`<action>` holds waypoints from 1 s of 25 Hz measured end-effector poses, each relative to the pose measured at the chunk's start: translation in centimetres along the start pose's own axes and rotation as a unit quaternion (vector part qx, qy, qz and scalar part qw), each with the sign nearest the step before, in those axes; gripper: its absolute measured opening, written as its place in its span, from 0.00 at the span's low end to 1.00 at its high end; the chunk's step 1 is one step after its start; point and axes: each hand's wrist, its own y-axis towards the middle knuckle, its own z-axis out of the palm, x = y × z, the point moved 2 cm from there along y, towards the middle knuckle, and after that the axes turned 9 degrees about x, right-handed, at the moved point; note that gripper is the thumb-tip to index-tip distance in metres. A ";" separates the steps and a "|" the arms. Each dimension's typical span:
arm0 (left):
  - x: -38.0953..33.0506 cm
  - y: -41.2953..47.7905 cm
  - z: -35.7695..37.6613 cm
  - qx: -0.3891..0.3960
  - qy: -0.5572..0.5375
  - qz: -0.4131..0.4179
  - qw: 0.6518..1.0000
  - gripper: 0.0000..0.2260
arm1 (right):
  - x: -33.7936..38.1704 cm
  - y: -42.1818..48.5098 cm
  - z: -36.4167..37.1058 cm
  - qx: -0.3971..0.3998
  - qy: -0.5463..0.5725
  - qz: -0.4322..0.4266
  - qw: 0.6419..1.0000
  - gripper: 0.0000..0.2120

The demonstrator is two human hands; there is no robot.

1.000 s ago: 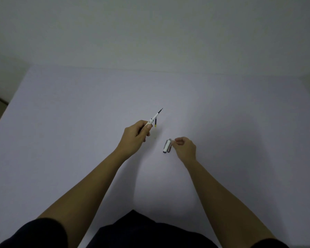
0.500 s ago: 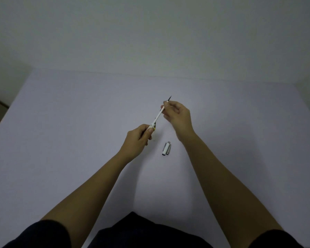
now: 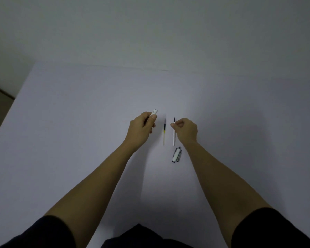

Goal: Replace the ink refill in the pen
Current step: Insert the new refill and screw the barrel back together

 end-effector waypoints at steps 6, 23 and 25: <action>1.0 1.9 0.2 0.002 0.013 -0.006 1.000 0.12 | -0.4 1.2 1.6 0.018 -0.074 -0.004 0.997 0.11; 2.8 1.5 -2.1 -0.033 0.022 -0.030 0.999 0.13 | 3.1 0.2 5.2 0.040 -0.168 -0.010 0.985 0.07; 3.0 1.2 -2.5 -0.035 0.024 -0.037 0.998 0.13 | 3.5 0.1 5.3 0.044 -0.149 -0.005 0.988 0.08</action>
